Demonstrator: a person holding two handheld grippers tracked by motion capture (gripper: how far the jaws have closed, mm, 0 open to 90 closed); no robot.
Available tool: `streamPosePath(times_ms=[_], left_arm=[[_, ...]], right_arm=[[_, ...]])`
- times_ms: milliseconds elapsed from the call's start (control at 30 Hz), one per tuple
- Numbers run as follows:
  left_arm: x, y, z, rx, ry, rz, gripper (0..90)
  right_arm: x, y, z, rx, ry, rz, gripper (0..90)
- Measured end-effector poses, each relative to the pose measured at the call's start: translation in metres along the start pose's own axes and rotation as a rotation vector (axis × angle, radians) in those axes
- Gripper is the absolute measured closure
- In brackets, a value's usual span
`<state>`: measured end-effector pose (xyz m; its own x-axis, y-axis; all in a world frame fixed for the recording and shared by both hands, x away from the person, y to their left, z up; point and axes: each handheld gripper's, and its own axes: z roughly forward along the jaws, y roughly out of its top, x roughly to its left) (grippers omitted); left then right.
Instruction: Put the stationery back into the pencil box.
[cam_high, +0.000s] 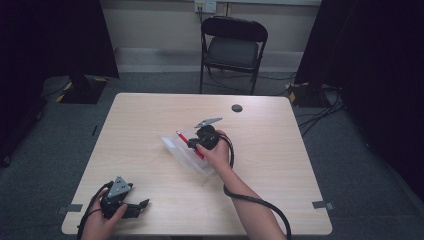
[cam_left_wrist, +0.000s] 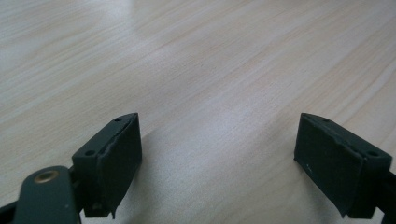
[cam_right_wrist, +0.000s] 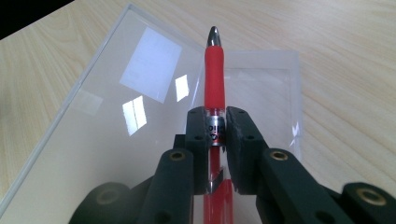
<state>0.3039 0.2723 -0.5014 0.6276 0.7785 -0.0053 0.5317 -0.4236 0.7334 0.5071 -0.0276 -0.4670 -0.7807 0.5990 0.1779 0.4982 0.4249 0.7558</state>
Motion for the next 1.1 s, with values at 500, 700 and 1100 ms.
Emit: streamPosePath(times_ms=[500,700,1100], left_arm=[[-0.0003,-0.0001,-0.0002,0.001,0.003,-0.001,14.9],[-0.0003,-0.0001,-0.0002,0.001,0.003,-0.001,14.9],[-0.0003,-0.0001,-0.0002,0.001,0.003,0.0,14.9]], right_arm=[[-0.0002,-0.0051,0.0033,0.014,-0.002,0.001,79.8],[0.0,-0.0058,0.0044,0.014,-0.003,0.0,79.8],[-0.0004,-0.0043,-0.0041,0.0,-0.011,0.007,59.7]])
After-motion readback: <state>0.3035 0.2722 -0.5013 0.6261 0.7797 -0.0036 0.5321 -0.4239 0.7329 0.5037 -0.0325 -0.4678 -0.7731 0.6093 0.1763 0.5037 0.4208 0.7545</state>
